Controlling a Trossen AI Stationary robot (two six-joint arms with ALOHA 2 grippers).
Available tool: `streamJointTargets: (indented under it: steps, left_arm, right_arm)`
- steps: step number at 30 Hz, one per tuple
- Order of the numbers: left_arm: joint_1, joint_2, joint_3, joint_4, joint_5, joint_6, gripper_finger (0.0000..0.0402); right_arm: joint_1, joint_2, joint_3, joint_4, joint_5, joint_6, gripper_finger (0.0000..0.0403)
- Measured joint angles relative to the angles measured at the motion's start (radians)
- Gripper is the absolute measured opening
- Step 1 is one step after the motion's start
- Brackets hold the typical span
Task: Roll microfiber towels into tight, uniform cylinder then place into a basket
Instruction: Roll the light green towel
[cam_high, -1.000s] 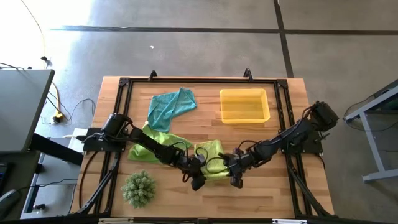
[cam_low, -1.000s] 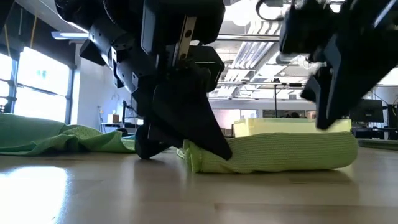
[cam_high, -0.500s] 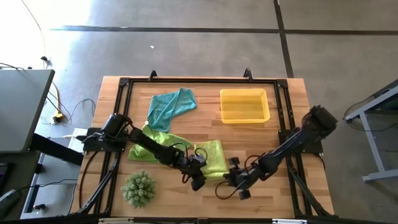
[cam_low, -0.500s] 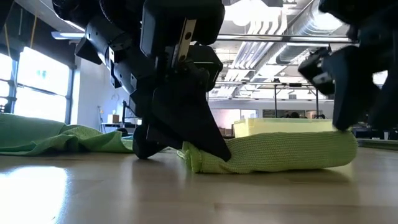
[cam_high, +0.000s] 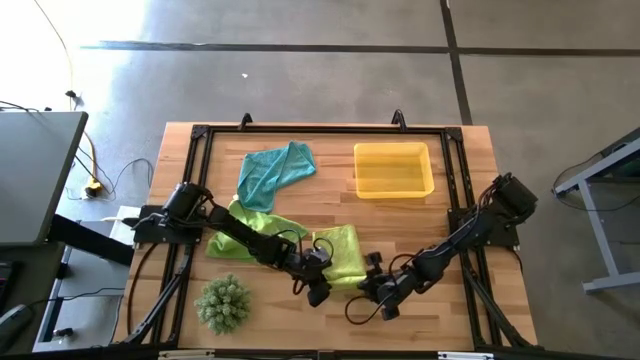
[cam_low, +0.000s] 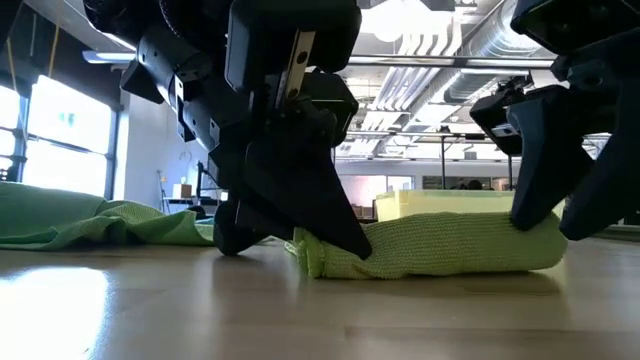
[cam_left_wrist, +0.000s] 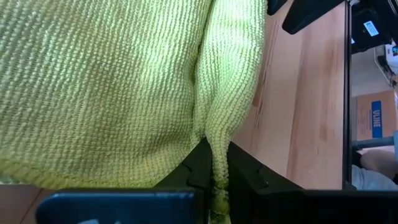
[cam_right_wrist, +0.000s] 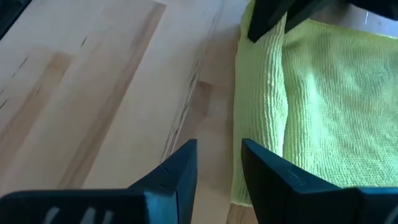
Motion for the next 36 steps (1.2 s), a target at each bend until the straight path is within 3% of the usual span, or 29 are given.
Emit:
streamJointTargets:
  steps: [8,19,24,31,36]
  left_arm:
    - [0.000,0.000,0.000,0.000,0.000,0.001,0.0019]
    - [0.000,0.001,-0.004,0.030,-0.010,0.004,0.0019]
    - [-0.010,0.000,-0.005,0.035,-0.013,0.087,0.0023]
    - [-0.009,-0.039,-0.009,0.013,-0.025,0.244,0.0076]
    - [0.001,-0.062,-0.010,-0.018,-0.033,0.352,0.0115]
  right_arm:
    - [-0.002,0.003,0.000,-0.005,0.092,-0.045,0.0119]
    - [-0.039,0.073,0.002,-0.023,0.097,-0.044,0.0119]
    - [-0.041,0.077,0.005,-0.055,0.098,-0.033,0.0119]
    - [-0.042,0.076,0.005,-0.072,0.078,0.087,0.0108]
    - [-0.051,0.076,0.004,-0.092,0.053,0.188,0.0062]
